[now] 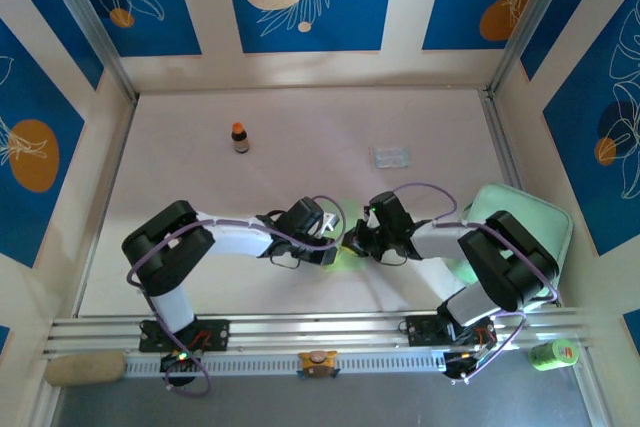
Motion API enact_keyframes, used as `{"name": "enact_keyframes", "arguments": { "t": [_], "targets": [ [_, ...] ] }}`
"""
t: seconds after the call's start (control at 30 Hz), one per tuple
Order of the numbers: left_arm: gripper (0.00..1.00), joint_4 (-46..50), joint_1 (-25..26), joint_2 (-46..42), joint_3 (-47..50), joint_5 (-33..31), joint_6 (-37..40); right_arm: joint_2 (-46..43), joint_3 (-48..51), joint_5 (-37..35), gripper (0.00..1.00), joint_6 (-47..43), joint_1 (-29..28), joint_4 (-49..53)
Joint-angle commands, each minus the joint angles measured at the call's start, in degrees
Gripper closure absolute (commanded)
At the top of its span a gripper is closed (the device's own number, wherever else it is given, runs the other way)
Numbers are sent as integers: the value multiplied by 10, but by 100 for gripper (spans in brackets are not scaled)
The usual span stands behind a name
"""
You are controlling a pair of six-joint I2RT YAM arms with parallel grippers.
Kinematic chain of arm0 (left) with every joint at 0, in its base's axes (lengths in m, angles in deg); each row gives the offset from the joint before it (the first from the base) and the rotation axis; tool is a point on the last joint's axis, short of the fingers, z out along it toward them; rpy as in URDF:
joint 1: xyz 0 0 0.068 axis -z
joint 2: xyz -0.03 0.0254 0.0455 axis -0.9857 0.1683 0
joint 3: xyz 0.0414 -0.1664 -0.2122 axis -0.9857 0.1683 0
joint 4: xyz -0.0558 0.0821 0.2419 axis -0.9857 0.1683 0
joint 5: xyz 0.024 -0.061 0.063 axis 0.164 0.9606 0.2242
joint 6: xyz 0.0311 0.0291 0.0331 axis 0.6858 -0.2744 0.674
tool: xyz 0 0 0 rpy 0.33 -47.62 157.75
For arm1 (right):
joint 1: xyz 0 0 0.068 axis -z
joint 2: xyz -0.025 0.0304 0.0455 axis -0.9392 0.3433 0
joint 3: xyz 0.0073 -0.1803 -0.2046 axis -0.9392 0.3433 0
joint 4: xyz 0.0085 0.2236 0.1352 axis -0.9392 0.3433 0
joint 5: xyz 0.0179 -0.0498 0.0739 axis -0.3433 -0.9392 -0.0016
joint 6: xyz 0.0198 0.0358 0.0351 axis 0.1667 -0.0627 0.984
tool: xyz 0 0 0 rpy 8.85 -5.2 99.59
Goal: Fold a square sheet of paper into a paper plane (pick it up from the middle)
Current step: Fold the triangle a second time at the center of the table.
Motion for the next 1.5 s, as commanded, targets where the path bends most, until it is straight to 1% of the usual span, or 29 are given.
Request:
{"name": "enact_keyframes", "arguments": {
  "t": [0.0,0.27,0.4,0.47,0.57,0.7,0.8,0.9,0.97,1.07,1.13,1.2,1.3,1.47],
  "targets": [
    [100,58,-1,20,29,-16,1,2,8,-9,95,-22,33,20],
    [100,57,-2,22,29,-15,1,-5,-3,0,95,-48,96,38],
    [100,59,-2,18,28,-14,2,-33,-4,9,95,-59,111,46],
    [100,58,-2,16,28,-15,2,-60,-4,12,94,-61,106,51],
    [100,57,-2,14,28,-17,1,-82,-7,13,92,-63,80,52],
    [100,57,-2,14,27,-16,0,-55,-14,15,93,-54,34,40],
    [100,55,-2,14,27,-16,-2,-23,-10,4,94,-43,21,34],
    [100,53,-2,12,28,-14,-4,-4,1,4,94,-44,40,22],
    [100,52,-2,11,29,-14,-4,2,7,11,94,-48,66,14],
    [100,54,-2,11,30,-15,-4,-2,2,20,94,-60,103,32],
    [100,52,-2,10,31,-16,-7,-5,-8,20,95,-71,122,56],
    [100,48,-2,10,34,-16,-10,-13,-9,37,94,-74,132,50],
    [100,48,-1,7,30,-17,-11,-43,-11,47,94,-69,120,48],
    [100,55,-2,1,26,-20,-5,-78,-9,20,93,-47,71,53]
  ]
}}
